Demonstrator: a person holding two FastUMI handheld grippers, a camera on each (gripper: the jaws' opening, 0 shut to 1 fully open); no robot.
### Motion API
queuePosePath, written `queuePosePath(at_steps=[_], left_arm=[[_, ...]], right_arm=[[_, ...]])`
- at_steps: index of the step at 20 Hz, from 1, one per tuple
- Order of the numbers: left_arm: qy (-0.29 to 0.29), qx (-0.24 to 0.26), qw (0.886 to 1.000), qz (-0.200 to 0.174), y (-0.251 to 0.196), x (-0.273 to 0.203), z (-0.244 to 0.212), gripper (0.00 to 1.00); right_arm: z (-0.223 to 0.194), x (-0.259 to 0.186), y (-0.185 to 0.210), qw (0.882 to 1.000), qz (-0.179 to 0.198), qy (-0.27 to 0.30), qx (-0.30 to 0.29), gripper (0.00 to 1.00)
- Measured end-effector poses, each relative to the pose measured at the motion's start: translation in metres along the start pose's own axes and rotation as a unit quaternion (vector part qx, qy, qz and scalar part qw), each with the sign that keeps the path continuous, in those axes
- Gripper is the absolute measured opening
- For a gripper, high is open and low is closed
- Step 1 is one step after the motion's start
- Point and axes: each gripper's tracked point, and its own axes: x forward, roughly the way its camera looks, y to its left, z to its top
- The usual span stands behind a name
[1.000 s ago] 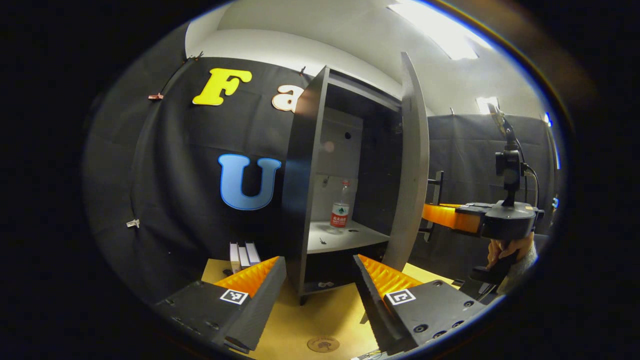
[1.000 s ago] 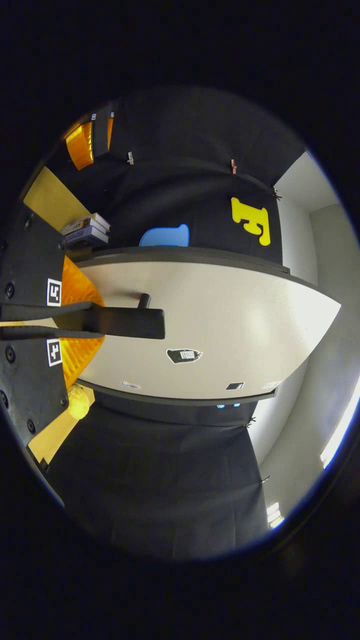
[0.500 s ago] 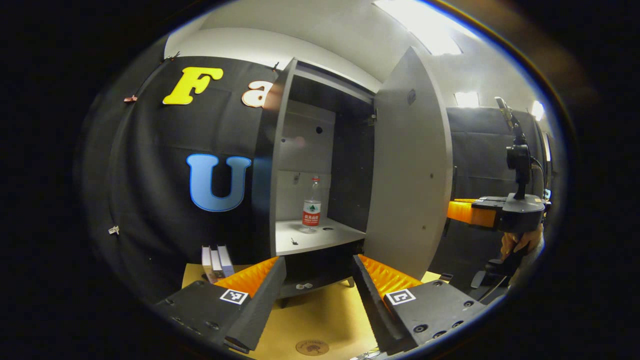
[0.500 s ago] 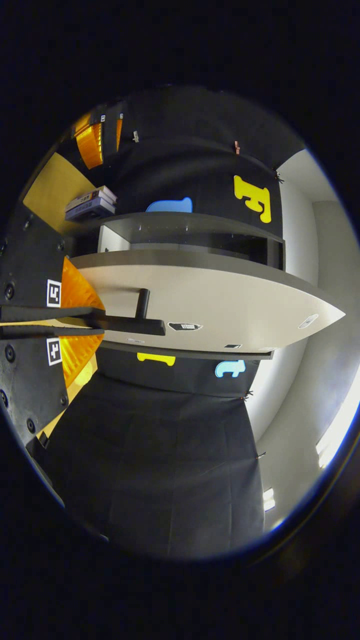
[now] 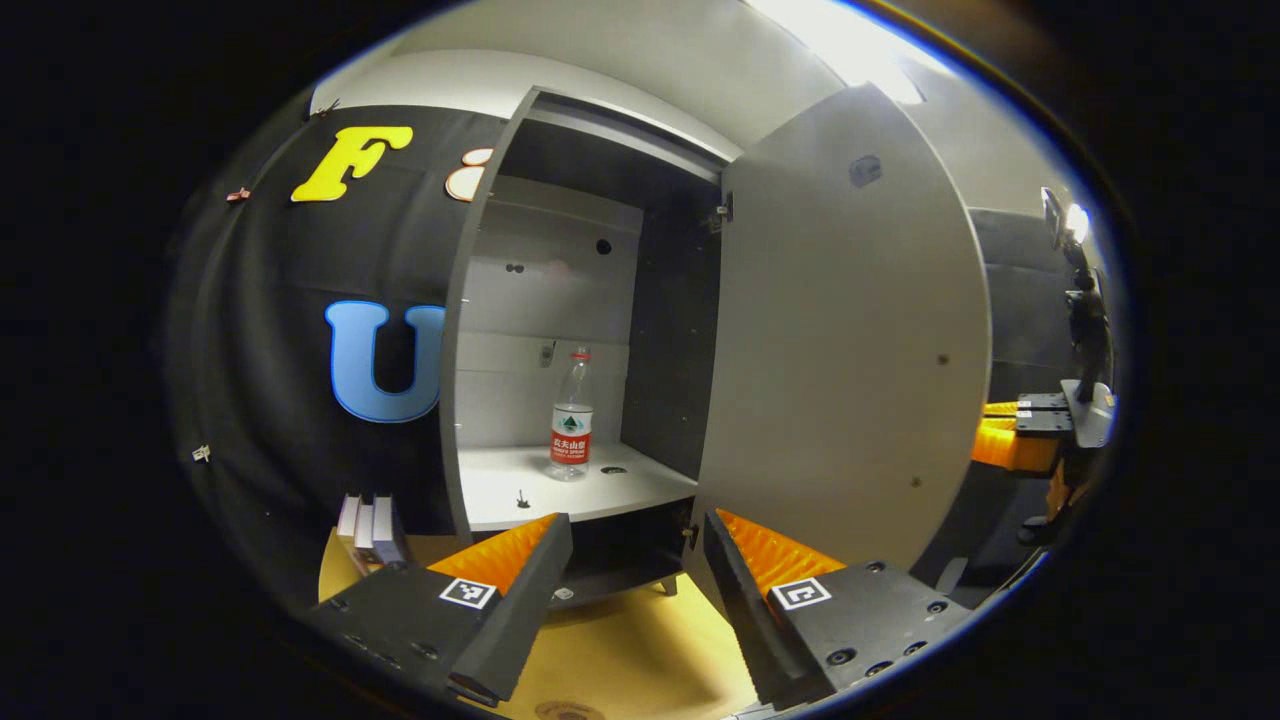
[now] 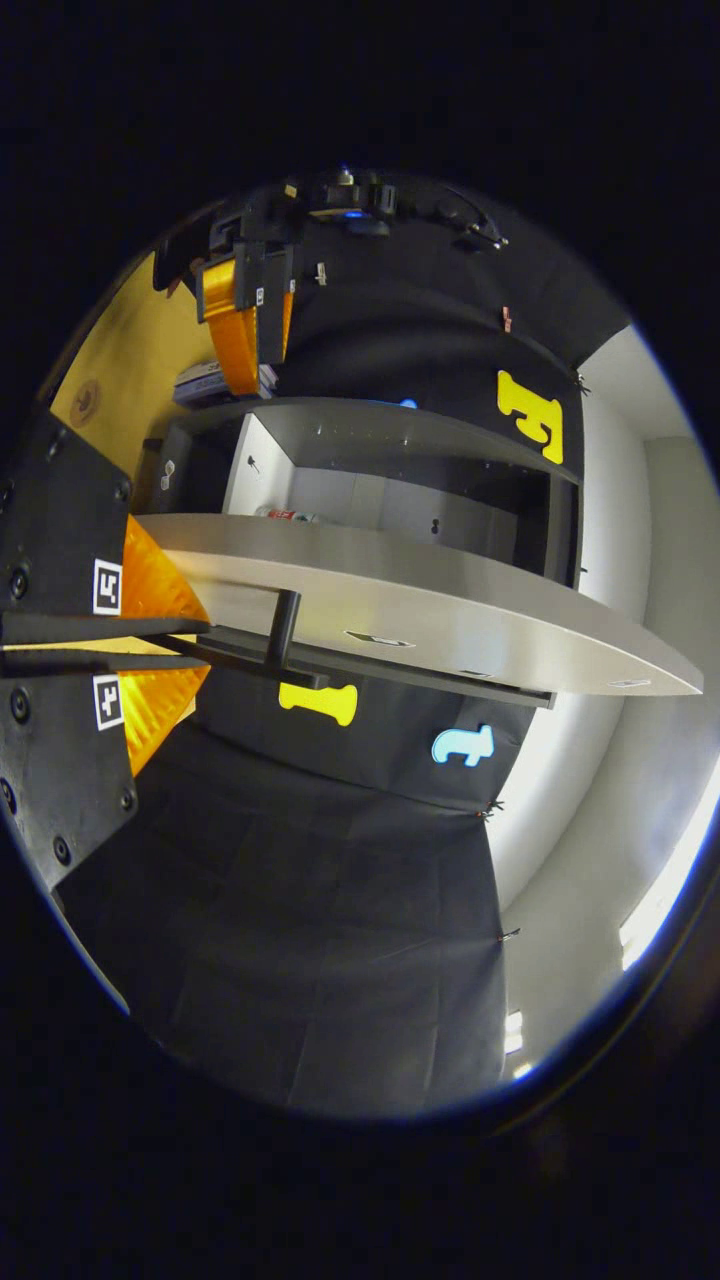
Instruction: Open the cabinet door with the right hand, grasp the bottle in the cabinet with the left hand and place it on the coaster, then close the cabinet door with the right hand.
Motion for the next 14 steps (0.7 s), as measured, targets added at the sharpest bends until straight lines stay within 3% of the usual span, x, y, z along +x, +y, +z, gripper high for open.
queuePosePath(at_steps=[8,14], left_arm=[[-0.002,0.016,0.998,0.057,-0.008,0.073,0.002,0.85],[-0.003,0.022,0.994,0.104,0.015,0.118,-0.002,0.85]], right_arm=[[-0.011,0.006,-0.053,0.997,0.060,0.000,0.043,0.05],[-0.021,0.013,-0.095,0.992,0.078,0.004,0.101,0.05]])
